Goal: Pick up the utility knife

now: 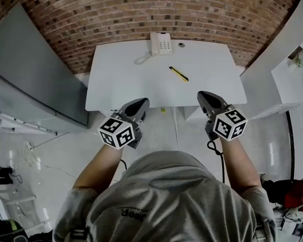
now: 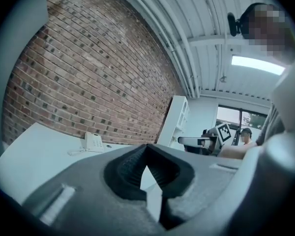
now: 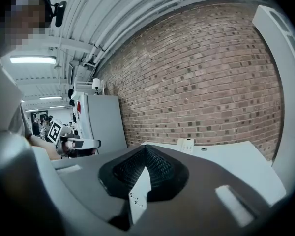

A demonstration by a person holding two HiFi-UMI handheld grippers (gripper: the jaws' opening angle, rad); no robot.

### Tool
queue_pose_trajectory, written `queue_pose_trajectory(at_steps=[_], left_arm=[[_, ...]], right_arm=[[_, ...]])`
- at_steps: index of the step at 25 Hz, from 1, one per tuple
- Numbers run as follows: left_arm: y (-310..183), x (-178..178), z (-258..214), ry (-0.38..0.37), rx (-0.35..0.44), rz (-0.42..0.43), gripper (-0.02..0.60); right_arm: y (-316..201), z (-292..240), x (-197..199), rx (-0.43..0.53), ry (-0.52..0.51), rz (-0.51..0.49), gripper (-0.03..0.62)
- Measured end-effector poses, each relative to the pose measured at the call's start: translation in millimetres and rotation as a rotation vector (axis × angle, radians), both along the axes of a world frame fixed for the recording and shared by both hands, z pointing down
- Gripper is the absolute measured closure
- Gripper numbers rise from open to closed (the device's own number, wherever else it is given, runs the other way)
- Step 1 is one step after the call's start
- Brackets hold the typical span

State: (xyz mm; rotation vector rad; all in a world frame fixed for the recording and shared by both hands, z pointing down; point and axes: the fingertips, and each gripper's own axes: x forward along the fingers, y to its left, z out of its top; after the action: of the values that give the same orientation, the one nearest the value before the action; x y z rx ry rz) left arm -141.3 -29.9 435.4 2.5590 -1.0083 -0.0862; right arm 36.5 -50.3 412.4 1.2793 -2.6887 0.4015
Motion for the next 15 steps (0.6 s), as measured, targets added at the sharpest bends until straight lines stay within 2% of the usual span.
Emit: queue_pose_trajectory(at_steps=[8,15], left_arm=[[-50.8,-4.1,10.2,0.004,-0.018,-0.012,0.586],[-101.4,17.4,16.1,-0.021,-0.013,-0.087,0.586]], right_arm=[[-53.3,14.1,1.0,-0.026,0.011,-0.009,0.588],[-117.2,19.8,25.6,-0.011,-0.008,-0.081,0.588]])
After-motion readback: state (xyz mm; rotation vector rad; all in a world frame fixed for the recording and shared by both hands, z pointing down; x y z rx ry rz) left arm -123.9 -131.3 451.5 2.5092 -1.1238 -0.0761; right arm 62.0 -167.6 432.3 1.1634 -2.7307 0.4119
